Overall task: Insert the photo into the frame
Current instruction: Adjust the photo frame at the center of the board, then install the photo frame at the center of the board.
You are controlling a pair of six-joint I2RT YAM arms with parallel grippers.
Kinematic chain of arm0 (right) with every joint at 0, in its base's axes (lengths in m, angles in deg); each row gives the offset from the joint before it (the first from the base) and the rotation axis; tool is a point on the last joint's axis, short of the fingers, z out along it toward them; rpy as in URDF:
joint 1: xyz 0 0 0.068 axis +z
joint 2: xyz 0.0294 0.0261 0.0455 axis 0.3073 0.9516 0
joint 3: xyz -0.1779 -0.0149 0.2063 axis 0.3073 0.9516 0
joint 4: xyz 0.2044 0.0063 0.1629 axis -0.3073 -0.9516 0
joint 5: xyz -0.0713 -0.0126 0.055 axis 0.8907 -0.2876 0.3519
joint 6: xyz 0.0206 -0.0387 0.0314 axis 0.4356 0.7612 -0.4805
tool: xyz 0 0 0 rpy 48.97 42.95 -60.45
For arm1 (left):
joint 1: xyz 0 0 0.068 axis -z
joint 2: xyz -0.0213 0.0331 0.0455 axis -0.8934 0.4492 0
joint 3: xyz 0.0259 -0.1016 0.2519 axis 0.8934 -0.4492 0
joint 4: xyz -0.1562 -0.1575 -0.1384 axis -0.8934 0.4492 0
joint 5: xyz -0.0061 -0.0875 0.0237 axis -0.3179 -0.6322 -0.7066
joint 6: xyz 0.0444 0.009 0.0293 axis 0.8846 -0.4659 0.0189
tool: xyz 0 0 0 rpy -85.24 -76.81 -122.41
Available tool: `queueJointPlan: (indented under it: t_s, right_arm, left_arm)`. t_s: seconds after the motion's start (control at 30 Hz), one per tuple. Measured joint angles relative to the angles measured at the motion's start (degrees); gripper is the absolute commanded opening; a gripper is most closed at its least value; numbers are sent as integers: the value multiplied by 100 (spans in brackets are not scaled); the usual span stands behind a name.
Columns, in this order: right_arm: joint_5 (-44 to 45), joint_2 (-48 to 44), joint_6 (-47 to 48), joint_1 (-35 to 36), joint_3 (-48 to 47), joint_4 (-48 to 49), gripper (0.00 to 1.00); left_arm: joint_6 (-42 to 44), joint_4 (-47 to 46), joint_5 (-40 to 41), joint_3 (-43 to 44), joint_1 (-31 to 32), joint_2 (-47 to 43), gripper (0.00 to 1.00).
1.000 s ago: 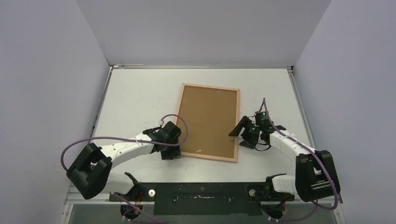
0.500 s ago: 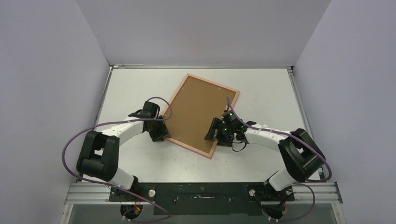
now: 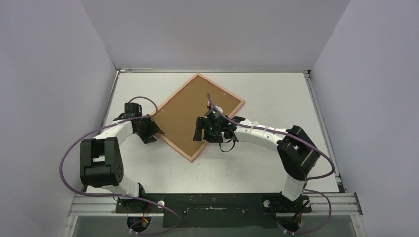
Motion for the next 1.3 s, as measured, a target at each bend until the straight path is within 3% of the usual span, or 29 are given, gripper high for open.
queueJointPlan:
  t_s: [0.1,0.23,0.33,0.5,0.77,1.3]
  right_arm:
    - [76,-197,352,-81,-214,-323,73]
    - [-352,98,769,-280,-1080,-404,59]
    - [-758,890,940,-404,-2122,-271,57]
    - [-1296,2540,1084,-498,-3993,-363,62]
    - [-1926,3685,470,-256,-4741,46,53]
    - [-2076,3856,-11,31,-4745,404,51]
  left_arm:
    - [-31,-94,-258,2,-302,7,54]
    - [-70,-245,-520,129,-549,92,51]
    - [-17,-310,-680,352,-632,256,47]
    - [50,-271,-743,516,-695,505,38]
    - [149,-42,-745,702,-763,802,32]
    - [249,107,-763,802,-774,1174,25]
